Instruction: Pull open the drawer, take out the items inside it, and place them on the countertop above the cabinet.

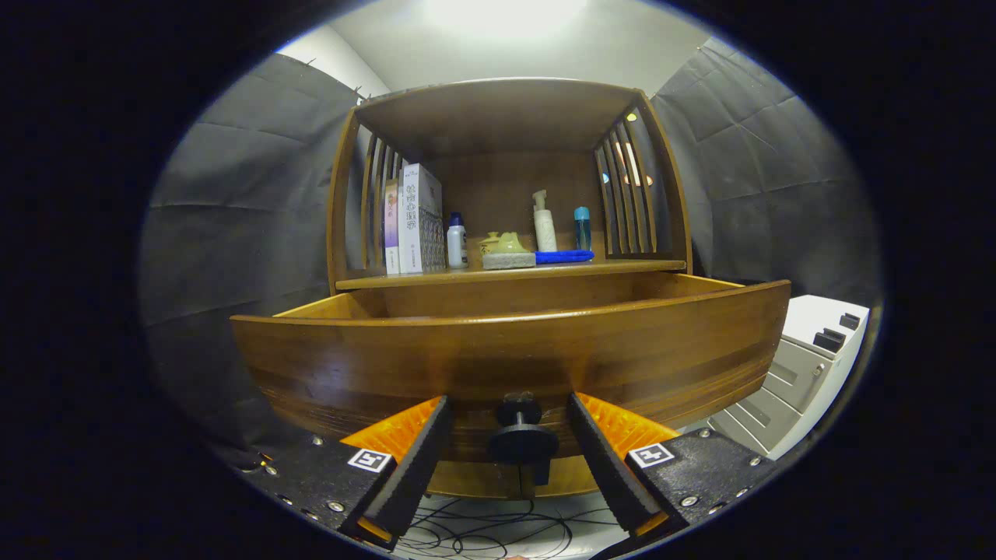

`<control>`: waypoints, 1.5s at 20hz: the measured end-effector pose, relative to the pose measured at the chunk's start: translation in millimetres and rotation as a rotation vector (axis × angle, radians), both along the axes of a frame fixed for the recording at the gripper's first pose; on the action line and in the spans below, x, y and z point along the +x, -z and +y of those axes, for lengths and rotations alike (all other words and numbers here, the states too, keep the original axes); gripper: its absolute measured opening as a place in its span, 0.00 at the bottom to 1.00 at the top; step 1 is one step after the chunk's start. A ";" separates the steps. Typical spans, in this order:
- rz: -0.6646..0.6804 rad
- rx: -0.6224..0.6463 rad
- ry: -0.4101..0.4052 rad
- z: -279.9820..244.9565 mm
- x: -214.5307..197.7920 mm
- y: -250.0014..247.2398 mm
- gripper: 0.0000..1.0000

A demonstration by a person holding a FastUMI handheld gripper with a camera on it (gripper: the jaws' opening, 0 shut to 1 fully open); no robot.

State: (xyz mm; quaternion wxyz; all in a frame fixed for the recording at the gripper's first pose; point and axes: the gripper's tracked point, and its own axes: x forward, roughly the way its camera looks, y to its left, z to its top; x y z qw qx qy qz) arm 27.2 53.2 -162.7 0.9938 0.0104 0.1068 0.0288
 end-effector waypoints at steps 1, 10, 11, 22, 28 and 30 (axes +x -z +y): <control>-0.006 0.001 0.002 0.8 3.3 -0.5 0.95; 0.007 0.007 0.010 3.7 36.4 -3.1 0.95; -0.002 0.006 0.011 4.1 41.6 -6.9 0.95; 0.014 0.021 0.029 10.1 82.8 -1.8 0.95; 0.017 0.014 0.035 11.8 109.0 0.1 0.95; 0.014 0.013 0.035 11.7 116.7 0.5 0.95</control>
